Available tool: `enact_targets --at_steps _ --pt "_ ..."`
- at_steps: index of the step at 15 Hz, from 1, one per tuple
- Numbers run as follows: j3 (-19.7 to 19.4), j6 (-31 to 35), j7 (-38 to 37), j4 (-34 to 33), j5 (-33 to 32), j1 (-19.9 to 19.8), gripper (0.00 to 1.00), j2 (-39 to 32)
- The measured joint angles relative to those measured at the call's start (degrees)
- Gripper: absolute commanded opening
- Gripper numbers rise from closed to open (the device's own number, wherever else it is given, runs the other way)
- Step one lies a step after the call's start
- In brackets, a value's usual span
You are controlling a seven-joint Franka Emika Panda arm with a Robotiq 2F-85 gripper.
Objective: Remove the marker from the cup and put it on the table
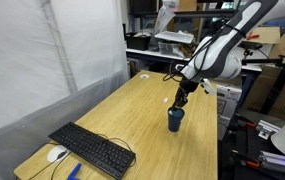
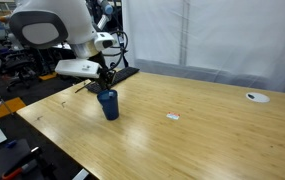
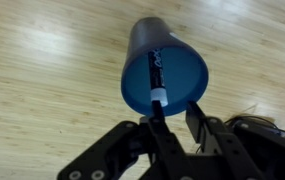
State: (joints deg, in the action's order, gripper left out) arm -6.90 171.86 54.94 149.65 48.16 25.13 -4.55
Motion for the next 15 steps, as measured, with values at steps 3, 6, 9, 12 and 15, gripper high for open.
enact_targets --at_steps 3,6,9,12,15 --pt "0.0 -1.1 4.6 -2.1 4.4 -0.4 0.41 -3.1" --pt "0.2 -1.5 8.4 -3.9 8.0 -0.8 0.37 -5.9" --pt "0.7 -1.9 11.6 -5.7 11.1 -1.1 0.38 -8.5" --pt "1.3 -2.0 14.2 -7.5 13.6 -1.3 0.12 -10.8" --pt "1.8 -2.0 16.4 -8.8 15.8 -1.6 0.01 -12.0"
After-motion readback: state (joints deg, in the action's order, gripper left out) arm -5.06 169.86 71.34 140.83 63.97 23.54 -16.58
